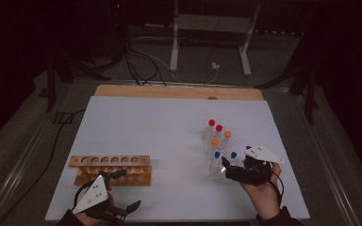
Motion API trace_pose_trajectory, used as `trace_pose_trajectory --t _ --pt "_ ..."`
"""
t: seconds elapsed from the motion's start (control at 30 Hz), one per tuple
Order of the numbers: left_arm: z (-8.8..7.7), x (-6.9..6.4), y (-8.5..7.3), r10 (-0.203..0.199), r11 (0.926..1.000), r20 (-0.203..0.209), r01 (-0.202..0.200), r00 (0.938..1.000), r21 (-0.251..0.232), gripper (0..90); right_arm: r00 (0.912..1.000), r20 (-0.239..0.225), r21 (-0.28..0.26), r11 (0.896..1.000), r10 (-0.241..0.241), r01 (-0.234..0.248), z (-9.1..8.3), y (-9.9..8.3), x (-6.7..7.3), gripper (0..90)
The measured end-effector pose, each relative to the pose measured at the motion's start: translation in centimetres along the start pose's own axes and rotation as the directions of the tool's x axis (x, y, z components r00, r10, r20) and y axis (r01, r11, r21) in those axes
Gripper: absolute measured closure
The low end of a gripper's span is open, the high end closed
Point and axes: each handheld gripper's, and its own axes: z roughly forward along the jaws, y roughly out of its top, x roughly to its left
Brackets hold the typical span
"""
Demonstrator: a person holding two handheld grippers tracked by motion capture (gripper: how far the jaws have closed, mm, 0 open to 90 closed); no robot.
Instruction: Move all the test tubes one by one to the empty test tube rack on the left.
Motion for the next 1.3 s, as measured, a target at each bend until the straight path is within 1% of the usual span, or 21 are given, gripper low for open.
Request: trace_pose_trajectory --t 0.03,0.1,0.13,0.17,0.2,0.23,0.33,0.4,0.43,0.47,0.57,0.6,0.67,0.87,0.93,0.97,1.0,1.07,1.13,1.3 --pt "0.0 0.0 0.0 0.002 1.0 0.001 -0.002 1.0 0.0 0.5 1.0 0.0 0.011 1.0 -0.002 0.002 0.1 -0.1 0.1 15.0" --pt "0.0 0.0 0.0 0.001 1.0 0.001 -0.001 1.0 -0.002 0.5 1.0 -0.002 0.035 0.999 0.003 -0.003 0.2 -0.3 0.0 16.1" --pt "0.0 0.0 0.0 0.001 1.0 0.001 -0.001 1.0 -0.002 0.5 1.0 0.0 0.046 0.999 0.006 -0.006 0.3 -0.4 0.0 18.2" --pt "0.0 0.0 0.0 0.001 1.0 0.001 -0.001 1.0 -0.002 0.5 1.0 -0.002 0.055 0.999 0.002 -0.002 0.3 -0.5 -0.1 22.7" --pt "0.0 0.0 0.0 0.001 1.0 0.001 -0.001 1.0 -0.002 0.5 0.9999 -0.006 0.057 0.998 0.009 -0.008 0.3 -0.6 -0.1 25.2" --pt "0.0 0.0 0.0 0.001 1.0 0.002 -0.001 1.0 -0.001 0.5 0.9998 -0.016 0.064 0.998 0.008 -0.007 0.3 -0.7 -0.2 28.9" --pt "0.0 0.0 0.0 0.002 1.0 0.003 -0.002 1.0 -0.001 0.5 0.9997 -0.023 0.094 0.996 0.001 0.001 0.5 -1.0 -0.3 37.8" --pt "0.0 -0.1 0.0 0.001 1.0 0.003 -0.001 1.0 -0.002 0.5 0.9997 -0.026 0.111 0.994 0.004 -0.001 0.5 -1.2 -0.4 42.9" --pt "0.0 -0.1 0.0 0.001 1.0 0.003 -0.001 1.0 -0.002 0.5 0.9997 -0.026 0.111 0.994 0.004 -0.001 0.5 -1.2 -0.4 42.9" --pt "0.0 -0.1 0.0 0.002 1.0 0.002 -0.002 1.0 -0.002 0.5 0.9992 -0.04 0.13 0.991 0.004 0.001 0.6 -1.4 -0.6 48.1" --pt "0.0 -0.1 0.0 0.003 1.0 0.003 -0.003 1.0 0.0 0.5 0.9986 -0.052 0.15 0.989 0.007 0.001 0.8 -1.5 -0.6 55.4" --pt "0.0 -0.1 0.0 0.003 1.0 0.003 -0.003 1.0 0.0 0.5 0.9986 -0.052 0.15 0.989 0.007 0.001 0.8 -1.5 -0.6 55.4" --pt "0.0 -0.1 0.0 0.003 1.0 0.002 -0.003 1.0 0.0 0.5 0.9985 -0.054 0.164 0.986 0.011 -0.002 1.1 -1.6 -0.8 60.3" --pt "0.0 -0.1 0.0 0.004 1.0 0.004 -0.004 1.0 0.003 0.5 0.998 -0.06 0.188 0.982 0.018 -0.007 1.9 -1.6 -1.0 65.5" --pt "0.0 -0.1 0.0 0.004 1.0 0.005 -0.004 1.0 0.003 0.5 0.998 -0.061 0.187 0.982 0.014 -0.002 2.0 -1.4 -1.0 68.4" --pt "0.0 -0.1 0.0 0.003 1.0 0.006 -0.003 1.0 0.004 0.5 0.998 -0.061 0.187 0.982 0.014 -0.002 2.0 -1.4 -1.0 68.4" --pt "0.0 -0.1 0.0 0.003 1.0 0.005 -0.003 1.0 0.004 0.5 0.9976 -0.065 0.186 0.982 0.023 -0.01 2.2 -1.4 -1.1 70.5" --pt "0.0 -0.1 0.0 0.003 1.0 0.006 -0.003 1.0 0.004 0.5 0.9975 -0.067 0.185 0.983 0.022 -0.009 2.3 -1.3 -1.1 71.7" --pt "0.0 -0.1 0.0 0.003 1.0 0.006 -0.003 1.0 0.004 0.5 0.9979 -0.062 0.185 0.983 0.02 -0.008 2.4 -1.3 -1.0 74.7" --pt "0.0 -0.1 0.0 0.003 1.0 0.005 -0.003 1.0 0.004 0.5 0.9984 -0.055 0.183 0.983 0.014 -0.003 2.5 -1.4 -1.1 76.7"
